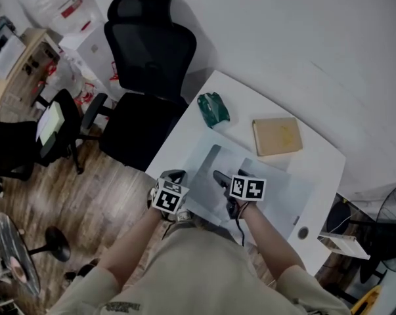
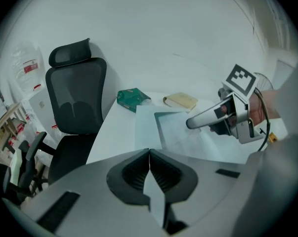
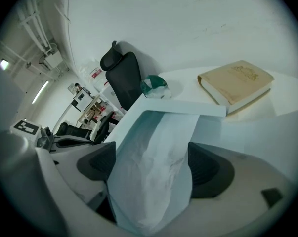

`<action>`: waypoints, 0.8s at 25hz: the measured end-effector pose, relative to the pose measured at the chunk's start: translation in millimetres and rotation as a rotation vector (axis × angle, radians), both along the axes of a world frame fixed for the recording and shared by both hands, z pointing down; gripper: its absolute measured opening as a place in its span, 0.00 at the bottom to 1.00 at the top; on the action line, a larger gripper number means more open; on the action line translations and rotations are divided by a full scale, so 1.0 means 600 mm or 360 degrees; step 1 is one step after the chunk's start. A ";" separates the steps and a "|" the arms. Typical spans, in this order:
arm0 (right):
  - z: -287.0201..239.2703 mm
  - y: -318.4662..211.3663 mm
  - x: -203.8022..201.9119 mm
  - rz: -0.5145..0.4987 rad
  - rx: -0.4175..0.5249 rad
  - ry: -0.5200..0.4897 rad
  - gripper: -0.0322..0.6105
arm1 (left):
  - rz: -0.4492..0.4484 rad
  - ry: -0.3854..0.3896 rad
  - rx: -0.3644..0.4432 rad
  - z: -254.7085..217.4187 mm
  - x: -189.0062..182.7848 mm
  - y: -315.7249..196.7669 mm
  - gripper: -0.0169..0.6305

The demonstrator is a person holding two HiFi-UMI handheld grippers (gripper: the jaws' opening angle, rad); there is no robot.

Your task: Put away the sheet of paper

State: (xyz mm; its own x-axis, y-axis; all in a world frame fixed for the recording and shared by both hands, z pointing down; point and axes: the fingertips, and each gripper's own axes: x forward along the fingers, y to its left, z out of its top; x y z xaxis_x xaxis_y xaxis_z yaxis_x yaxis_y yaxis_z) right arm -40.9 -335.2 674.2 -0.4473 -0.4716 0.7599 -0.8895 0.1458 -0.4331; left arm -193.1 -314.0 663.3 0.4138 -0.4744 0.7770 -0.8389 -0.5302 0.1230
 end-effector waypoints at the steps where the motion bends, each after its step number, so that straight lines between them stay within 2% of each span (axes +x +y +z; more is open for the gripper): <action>1: -0.014 -0.002 0.000 -0.0016 0.0034 0.0010 0.74 | -0.0005 0.0023 0.0014 -0.014 0.000 -0.003 0.06; 4: -0.061 -0.009 0.008 -0.0065 0.0140 0.0035 0.74 | -0.0011 0.0066 0.0096 -0.061 0.003 -0.018 0.06; 7: -0.117 -0.015 0.011 -0.0114 0.0258 0.0032 0.74 | -0.0039 0.0126 0.0249 -0.130 0.001 -0.039 0.06; 11: -0.199 -0.028 0.014 -0.0187 0.0449 0.0073 0.73 | -0.0032 0.0100 0.0467 -0.219 -0.009 -0.061 0.06; 17: -0.353 -0.036 -0.001 -0.0245 0.0764 0.0003 0.55 | -0.0015 0.0110 0.0665 -0.331 -0.014 -0.078 0.06; 20: -0.429 -0.034 -0.005 -0.0263 0.0940 0.0030 0.36 | -0.0015 0.0147 0.0781 -0.394 -0.011 -0.084 0.06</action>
State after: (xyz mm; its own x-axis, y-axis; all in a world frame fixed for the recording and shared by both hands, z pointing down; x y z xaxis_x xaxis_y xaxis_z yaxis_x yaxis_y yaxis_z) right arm -43.9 -355.8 416.9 -0.5393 -0.7411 0.3999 -0.8414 0.4928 -0.2216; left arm -199.7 -364.4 427.2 0.4643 -0.7789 0.4216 -0.8413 -0.5367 -0.0650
